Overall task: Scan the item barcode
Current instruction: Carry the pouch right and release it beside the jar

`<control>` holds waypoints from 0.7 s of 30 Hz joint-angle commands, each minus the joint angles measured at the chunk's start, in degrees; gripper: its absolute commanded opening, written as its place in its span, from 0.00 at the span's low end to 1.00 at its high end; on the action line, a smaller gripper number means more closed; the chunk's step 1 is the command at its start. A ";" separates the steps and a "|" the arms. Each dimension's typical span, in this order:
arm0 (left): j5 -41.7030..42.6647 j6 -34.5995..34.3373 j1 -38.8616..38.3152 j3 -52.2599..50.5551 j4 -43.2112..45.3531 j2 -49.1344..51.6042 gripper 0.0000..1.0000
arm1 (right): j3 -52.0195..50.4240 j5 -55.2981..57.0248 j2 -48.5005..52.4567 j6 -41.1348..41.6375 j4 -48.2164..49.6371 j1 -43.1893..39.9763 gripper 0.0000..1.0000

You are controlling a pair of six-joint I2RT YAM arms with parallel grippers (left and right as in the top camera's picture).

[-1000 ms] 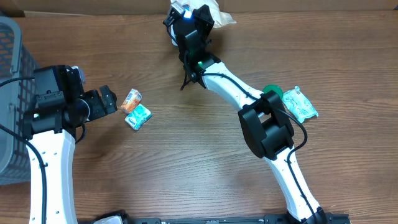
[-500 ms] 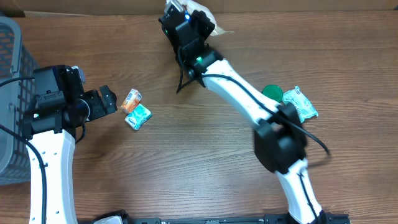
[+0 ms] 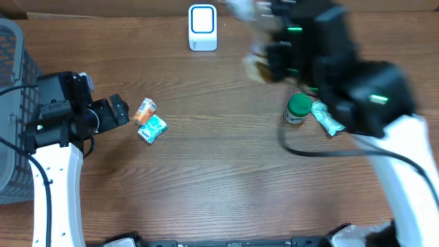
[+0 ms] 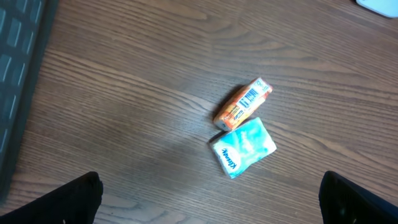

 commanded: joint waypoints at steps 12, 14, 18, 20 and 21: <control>-0.35 -0.37 0.02 1.25 0.13 -0.94 0.99 | -17.75 -26.60 1.51 9.60 -5.86 -42.05 0.04; -0.35 -0.39 0.02 1.25 0.13 -0.94 0.99 | -23.34 -27.98 2.38 9.38 -1.90 -44.02 0.04; -0.35 -0.37 0.02 1.25 0.13 -0.94 0.99 | -33.05 -29.07 5.14 9.25 4.92 -46.90 0.04; -0.35 -0.37 0.02 1.25 0.13 -0.94 1.00 | -35.98 -29.68 6.34 9.25 7.10 -47.52 0.04; -0.35 -0.37 0.02 1.25 0.13 -0.94 0.99 | -37.46 -30.32 6.88 9.22 8.50 -47.71 0.04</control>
